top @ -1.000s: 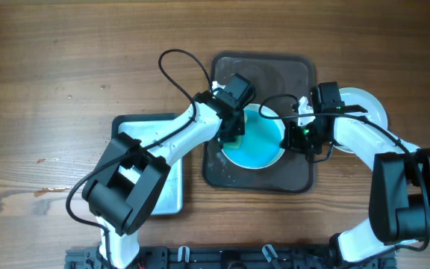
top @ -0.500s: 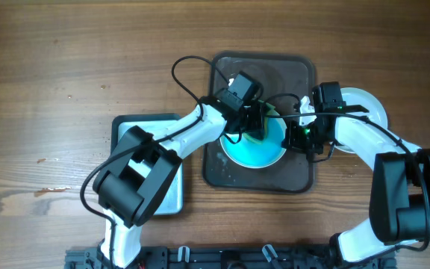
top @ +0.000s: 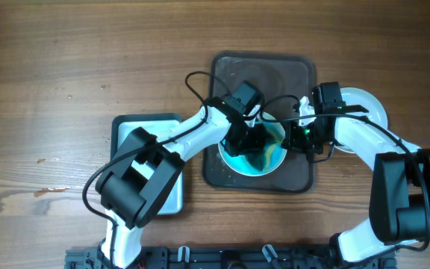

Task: Clean dirty plates on tray and stack at the side
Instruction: 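Scrub the held plate with the sponge in the left gripper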

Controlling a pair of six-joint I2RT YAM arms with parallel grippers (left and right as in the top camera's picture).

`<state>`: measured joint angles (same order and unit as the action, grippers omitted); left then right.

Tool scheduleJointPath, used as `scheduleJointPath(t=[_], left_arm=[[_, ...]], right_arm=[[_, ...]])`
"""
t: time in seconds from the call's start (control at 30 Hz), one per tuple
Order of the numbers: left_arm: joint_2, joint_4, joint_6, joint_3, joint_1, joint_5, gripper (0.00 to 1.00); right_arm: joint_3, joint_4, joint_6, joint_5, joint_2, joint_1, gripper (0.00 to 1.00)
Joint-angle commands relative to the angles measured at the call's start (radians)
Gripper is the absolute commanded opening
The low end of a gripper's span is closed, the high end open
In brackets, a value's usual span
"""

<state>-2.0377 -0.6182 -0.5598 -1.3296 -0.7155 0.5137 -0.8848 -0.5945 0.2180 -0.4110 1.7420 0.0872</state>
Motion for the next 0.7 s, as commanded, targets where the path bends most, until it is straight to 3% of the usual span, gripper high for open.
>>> scheduleJointPath(t=[0.0, 0.27, 0.5, 0.67], left_arm=[[-0.025, -0.121, 0.059, 0.017, -0.003, -0.087, 0.04], [0.005, -0.243, 0.059, 0.017, 0.083, -0.281, 0.04], [0.084, -0.242, 0.059, 0.017, 0.157, -0.471, 0.04], [0.093, -0.230, 0.056, 0.016, 0.155, -0.444, 0.04]], right_arm=[[0.017, 0.011, -0.005, 0.048, 0.021, 0.000, 0.04], [0.017, 0.011, -0.005, 0.048, 0.021, 0.000, 0.04], [0.017, 0.012, -0.005, 0.048, 0.021, 0.000, 0.04], [0.017, 0.012, -0.005, 0.048, 0.021, 0.000, 0.04]])
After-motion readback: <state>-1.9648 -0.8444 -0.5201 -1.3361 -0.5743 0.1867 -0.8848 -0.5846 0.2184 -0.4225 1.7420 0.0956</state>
